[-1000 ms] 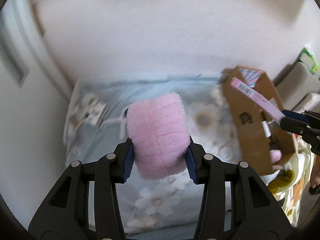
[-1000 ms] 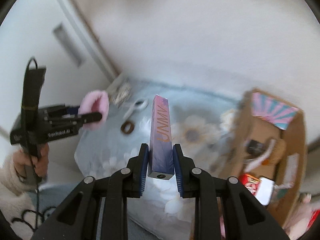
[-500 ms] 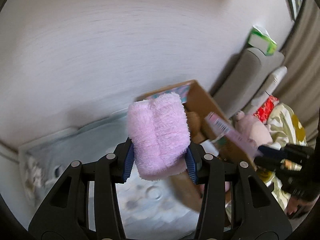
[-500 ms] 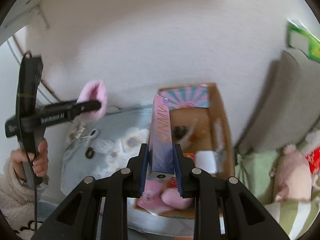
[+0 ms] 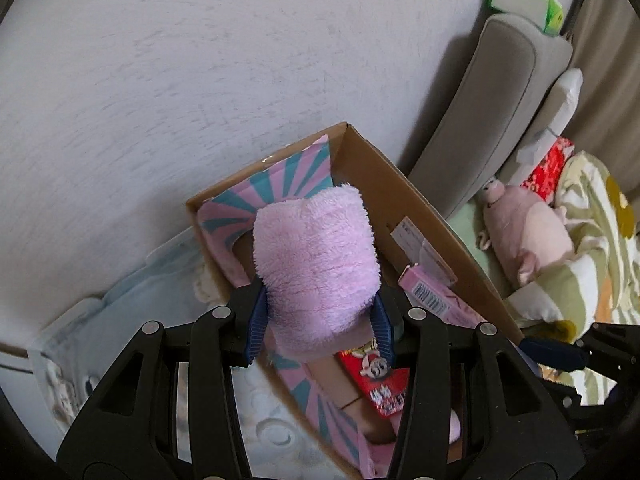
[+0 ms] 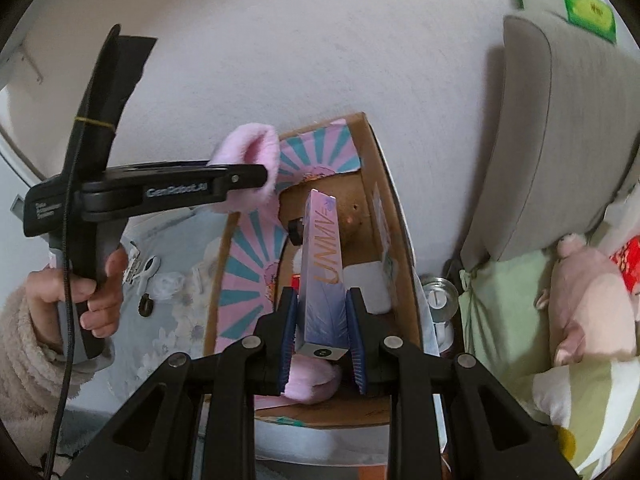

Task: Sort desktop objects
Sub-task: 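Open both grippers to release the wristband and UNMV box into the box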

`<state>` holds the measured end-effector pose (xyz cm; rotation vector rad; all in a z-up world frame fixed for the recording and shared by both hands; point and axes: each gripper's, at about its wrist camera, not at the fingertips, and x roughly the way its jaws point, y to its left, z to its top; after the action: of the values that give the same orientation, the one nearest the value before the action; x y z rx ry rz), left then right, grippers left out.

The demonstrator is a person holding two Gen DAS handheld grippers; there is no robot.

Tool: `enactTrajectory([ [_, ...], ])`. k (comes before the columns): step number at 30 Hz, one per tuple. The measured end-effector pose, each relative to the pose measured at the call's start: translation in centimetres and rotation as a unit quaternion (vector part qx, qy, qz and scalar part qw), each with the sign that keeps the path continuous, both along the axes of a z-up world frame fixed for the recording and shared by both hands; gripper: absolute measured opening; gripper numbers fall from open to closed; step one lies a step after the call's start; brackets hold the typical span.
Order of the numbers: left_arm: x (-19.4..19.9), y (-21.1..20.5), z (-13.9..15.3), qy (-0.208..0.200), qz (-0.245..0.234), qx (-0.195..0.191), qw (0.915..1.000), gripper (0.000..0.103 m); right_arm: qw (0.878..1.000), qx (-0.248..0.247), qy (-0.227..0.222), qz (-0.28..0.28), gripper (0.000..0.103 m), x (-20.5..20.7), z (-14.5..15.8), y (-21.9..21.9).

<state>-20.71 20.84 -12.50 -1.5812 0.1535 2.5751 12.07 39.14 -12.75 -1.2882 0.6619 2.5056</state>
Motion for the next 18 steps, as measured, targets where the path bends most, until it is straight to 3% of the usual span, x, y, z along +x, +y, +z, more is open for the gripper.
enactTrajectory([
  [2, -0.6, 0.0, -0.9, -0.005, 0.0, -0.008, 1.0, 0.047, 1.0, -0.011, 0.001, -0.001, 0.023, 0.0, -0.5, 0.5],
  [4, -1.5, 0.5, -2.1, -0.019, 0.009, -0.019, 0.9996, 0.075, 1.0, -0.026, -0.003, 0.0, 0.023, -0.2, -1.3, 0.8],
  [5, -1.8, 0.5, -2.4, -0.023, 0.013, -0.026, 0.9993, 0.097, 0.999, -0.034, -0.008, 0.003, 0.027, -0.4, -1.7, 0.9],
  [8, -1.4, 0.1, -1.7, 0.003, 0.019, -0.045, 0.9988, 0.099, 0.999, -0.04, -0.027, -0.001, 0.046, -1.0, -2.5, 0.9],
  [12, -0.7, -0.8, -0.3, 0.018, 0.027, -0.069, 0.9971, 0.099, 1.0, -0.015, -0.018, -0.004, 0.047, -0.2, -1.7, 0.3],
  [18, 1.8, -5.7, 2.4, 0.031, 0.061, -0.024, 0.9974, 0.099, 0.999, 0.026, -0.008, -0.025, 0.047, 1.3, -0.1, -0.5],
])
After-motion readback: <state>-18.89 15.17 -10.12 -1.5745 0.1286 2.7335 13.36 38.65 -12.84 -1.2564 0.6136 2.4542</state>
